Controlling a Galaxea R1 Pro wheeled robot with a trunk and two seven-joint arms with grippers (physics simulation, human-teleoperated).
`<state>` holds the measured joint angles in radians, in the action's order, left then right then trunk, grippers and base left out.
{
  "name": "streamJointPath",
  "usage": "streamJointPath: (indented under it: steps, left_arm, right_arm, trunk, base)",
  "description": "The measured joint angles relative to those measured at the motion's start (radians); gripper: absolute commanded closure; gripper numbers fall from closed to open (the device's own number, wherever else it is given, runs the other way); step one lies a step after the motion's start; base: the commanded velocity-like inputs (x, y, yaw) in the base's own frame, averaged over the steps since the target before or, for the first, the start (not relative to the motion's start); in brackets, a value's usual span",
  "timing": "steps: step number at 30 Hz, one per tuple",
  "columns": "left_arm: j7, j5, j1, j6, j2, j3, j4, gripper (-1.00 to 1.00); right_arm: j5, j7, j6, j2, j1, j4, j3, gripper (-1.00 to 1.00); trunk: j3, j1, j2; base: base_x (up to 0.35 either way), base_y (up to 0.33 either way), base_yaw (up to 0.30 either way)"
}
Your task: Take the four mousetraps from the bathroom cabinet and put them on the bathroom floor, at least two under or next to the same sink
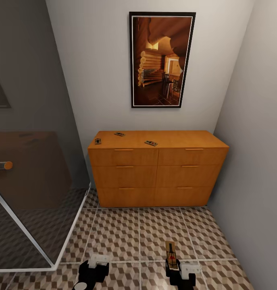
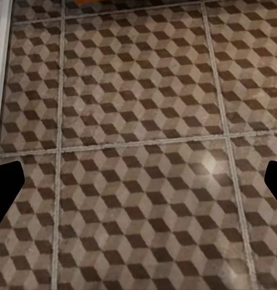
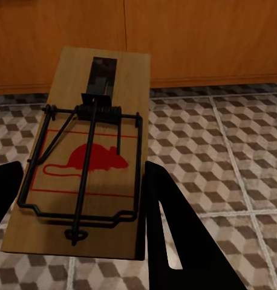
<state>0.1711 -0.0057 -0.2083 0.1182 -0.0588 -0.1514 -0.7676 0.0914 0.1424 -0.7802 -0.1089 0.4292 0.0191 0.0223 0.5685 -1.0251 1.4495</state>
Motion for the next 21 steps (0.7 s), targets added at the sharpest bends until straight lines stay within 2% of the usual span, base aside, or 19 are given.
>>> streamJointPath:
  steps: [21]
  left_arm:
    - [0.000, -0.001, 0.000, 0.000, 0.000, 0.000, 0.003, -1.00]
  right_arm:
    - [0.000, 0.000, 0.000, 0.000, 0.000, 0.000, 0.000, 1.00]
  trunk:
    - [0.000, 0.000, 0.000]
  base:
    - [0.000, 0.000, 0.000]
